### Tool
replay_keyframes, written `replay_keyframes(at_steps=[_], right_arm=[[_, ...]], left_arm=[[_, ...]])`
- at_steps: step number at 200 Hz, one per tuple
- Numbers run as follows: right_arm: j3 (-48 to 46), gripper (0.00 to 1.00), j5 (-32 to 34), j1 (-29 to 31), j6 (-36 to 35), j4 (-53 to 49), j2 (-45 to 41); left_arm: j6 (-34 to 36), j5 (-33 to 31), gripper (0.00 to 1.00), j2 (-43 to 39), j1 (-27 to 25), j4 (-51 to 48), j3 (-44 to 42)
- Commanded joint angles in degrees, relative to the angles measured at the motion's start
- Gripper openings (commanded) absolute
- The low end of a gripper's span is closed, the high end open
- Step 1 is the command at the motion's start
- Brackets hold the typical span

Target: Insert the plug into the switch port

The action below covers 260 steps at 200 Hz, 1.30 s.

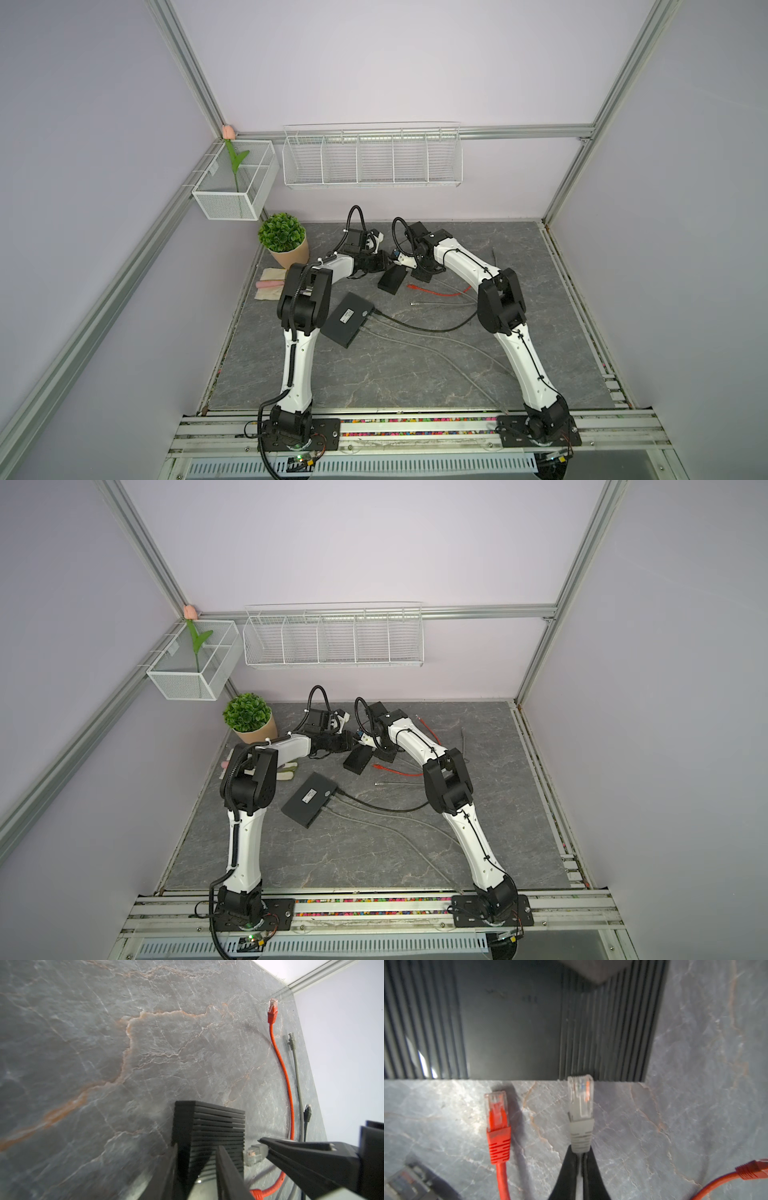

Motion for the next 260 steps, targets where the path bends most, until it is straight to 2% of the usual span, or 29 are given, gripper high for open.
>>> replay_keyframes(at_steps=[1,59,148,260], right_arm=[[0.50,0.07,-1.76,-0.12,1.03,-2.01,0.71],[0.35,0.06,-1.59,-0.51,1.57,-3.10,1.25],[-2.91,0.07,-1.45,-0.83,2.15,-0.88,-1.37],[5.49,0.07,-1.47,-0.69,2.48,-4.82,2.61]], left_arm=[[-0.14,2.20,0.30,-0.65,0.52,1.48,-0.59],[-0.59,4.00,0.26,0.01,1.03,2.09,-0.51],[-0.56,4.28,0.26,0.59,1.12,1.93,-0.18],[-0.36,4.13,0.25,1.21,0.59,1.74,-0.59]])
